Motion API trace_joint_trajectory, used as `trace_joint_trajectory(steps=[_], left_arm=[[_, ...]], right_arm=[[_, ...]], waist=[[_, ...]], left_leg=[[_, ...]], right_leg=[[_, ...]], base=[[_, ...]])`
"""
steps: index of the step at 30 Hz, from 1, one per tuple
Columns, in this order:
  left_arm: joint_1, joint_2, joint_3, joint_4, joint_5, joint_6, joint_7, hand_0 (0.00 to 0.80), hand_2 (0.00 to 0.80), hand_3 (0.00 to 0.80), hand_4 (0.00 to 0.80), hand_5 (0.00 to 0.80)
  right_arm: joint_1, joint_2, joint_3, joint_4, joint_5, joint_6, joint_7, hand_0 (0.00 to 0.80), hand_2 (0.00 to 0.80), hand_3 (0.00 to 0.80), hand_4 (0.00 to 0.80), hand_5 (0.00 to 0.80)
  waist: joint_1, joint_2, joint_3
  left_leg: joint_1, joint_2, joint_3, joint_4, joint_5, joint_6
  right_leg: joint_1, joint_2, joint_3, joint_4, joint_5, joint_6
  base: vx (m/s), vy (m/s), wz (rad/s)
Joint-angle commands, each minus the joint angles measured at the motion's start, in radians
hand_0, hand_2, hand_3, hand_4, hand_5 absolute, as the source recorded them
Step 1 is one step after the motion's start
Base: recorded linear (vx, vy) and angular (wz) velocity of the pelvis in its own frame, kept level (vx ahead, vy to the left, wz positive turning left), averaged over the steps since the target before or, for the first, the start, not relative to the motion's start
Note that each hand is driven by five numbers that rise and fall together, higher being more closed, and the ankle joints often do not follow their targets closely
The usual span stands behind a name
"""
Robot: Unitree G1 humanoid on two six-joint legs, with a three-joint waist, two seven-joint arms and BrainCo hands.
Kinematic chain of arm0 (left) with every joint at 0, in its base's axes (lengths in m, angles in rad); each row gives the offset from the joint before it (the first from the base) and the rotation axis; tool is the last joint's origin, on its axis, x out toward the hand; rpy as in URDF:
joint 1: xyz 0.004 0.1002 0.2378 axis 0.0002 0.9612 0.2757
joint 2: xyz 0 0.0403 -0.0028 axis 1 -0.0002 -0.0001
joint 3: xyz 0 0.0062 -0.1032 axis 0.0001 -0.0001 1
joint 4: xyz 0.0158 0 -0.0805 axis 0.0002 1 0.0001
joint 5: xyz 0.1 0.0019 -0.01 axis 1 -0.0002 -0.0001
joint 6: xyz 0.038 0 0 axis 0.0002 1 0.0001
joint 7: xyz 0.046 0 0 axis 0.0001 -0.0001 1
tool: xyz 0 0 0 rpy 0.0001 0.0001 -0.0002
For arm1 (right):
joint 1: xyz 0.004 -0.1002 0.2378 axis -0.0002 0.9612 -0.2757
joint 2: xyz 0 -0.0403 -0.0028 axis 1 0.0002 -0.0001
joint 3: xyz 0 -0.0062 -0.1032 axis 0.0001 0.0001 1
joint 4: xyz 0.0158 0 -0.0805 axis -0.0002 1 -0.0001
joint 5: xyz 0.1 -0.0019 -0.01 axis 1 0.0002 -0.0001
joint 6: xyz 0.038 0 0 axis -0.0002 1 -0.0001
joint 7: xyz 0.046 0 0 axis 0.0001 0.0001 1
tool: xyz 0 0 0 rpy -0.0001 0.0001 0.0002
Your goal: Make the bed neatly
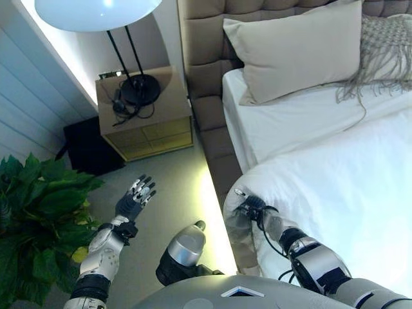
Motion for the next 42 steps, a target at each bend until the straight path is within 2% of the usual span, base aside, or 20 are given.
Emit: trace_joint_trajectory(steps=[1,7,10,14,21,27,33,37,42], left_arm=[[0.004,-0.030,0.016,-0.006,0.000,-0.058,0.001,0.000,0.000,0.000,0.000,0.000],[0.023,-0.066,0.005,-0.004,-0.001,-0.070,0.002,0.000,0.000,0.000,0.000,0.000],[0.024,-0.073,0.003,-0.002,-0.002,-0.081,0.003,0.000,0.000,0.000,0.000,0.000],[0.022,-0.075,0.000,-0.007,-0.009,-0.083,0.017,0.000,0.000,0.000,0.000,0.000],[0.023,-0.077,-0.002,-0.024,0.004,-0.071,0.025,0.000,0.000,0.000,0.000,0.000],[0.052,-0.058,0.031,-0.064,0.014,-0.057,0.025,0.000,0.000,0.000,0.000,0.000],[0.083,-0.044,0.095,-0.088,0.010,-0.048,0.017,0.000,0.000,0.000,0.000,0.000],[0.083,-0.039,0.114,-0.082,0.015,-0.036,0.012,0.000,0.000,0.000,0.000,0.000],[0.068,-0.022,0.093,-0.079,0.053,-0.046,0.032,0.000,0.000,0.000,0.000,0.000]], right_arm=[[0.044,0.011,0.017,-0.032,0.107,-0.002,0.088,0.000,0.000,0.000,0.000,0.000],[0.095,0.017,0.001,-0.009,0.143,0.032,0.064,0.000,0.000,0.000,0.000,0.000],[0.102,0.019,-0.017,0.015,0.169,0.085,0.063,0.000,0.000,0.000,0.000,0.000],[0.113,0.018,-0.025,0.044,0.168,0.117,0.085,0.000,0.000,0.000,0.000,0.000],[0.111,0.024,0.010,-0.017,0.198,-0.010,0.077,0.000,0.000,0.000,0.000,0.000],[0.163,0.008,-0.001,-0.275,0.251,-0.100,0.056,0.000,0.000,0.000,0.000,0.000],[0.288,-0.020,-0.058,-0.631,0.212,-0.150,0.037,0.000,0.000,0.000,0.000,0.000],[0.332,-0.034,-0.128,-0.692,0.165,-0.196,0.020,0.000,0.000,0.000,0.000,0.000],[0.346,-0.053,-0.225,-0.642,0.136,-0.258,-0.065,0.000,0.000,0.000,0.000,0.000]], waist=[[-0.018,0.049,-0.057],[-0.035,0.073,-0.069],[-0.039,0.076,-0.069],[-0.042,0.083,-0.070],[-0.042,0.083,-0.073],[-0.070,0.067,-0.081],[-0.138,0.037,-0.095],[-0.179,0.025,-0.113],[-0.228,0.022,-0.132]], left_leg=[[0.040,0.072,-0.039,-0.112,0.063,-0.037],[0.051,0.083,-0.028,-0.127,0.065,-0.038],[0.054,0.083,-0.023,-0.133,0.066,-0.037],[0.056,0.081,-0.026,-0.138,0.068,-0.034],[0.067,0.080,-0.033,-0.149,0.076,-0.037],[0.096,0.094,-0.010,-0.168,0.078,-0.037],[0.130,0.110,0.038,-0.188,0.073,-0.036],[0.133,0.111,0.070,-0.196,0.088,-0.027],[0.168,0.137,0.118,-0.228,0.090,-0.027]], right_leg=[[0.031,-0.048,0.024,0.102,0.024,0.025],[0.026,-0.047,0.026,0.105,0.009,0.024],[0.022,-0.048,0.024,0.106,0.009,0.024],[0.018,-0.051,0.022,0.113,0.006,0.023],[0.024,-0.051,0.015,0.116,0.007,0.023],[0.034,-0.040,0.028,0.108,0.012,0.021],[0.028,-0.026,0.068,0.092,0.030,0.023],[0.011,-0.025,0.079,0.085,0.058,0.014],[0.004,0.004,0.118,0.067,0.048,0.006]], base=[[-0.008,0.020,-0.08],[-0.018,0.040,-0.09],[-0.025,0.016,-0.01],[-0.006,0.009,0.00],[-0.004,0.000,0.00],[-0.002,-0.061,-0.01],[-0.035,-0.091,-0.13],[-0.081,-0.052,-0.18],[-0.032,-0.085,-0.23]])
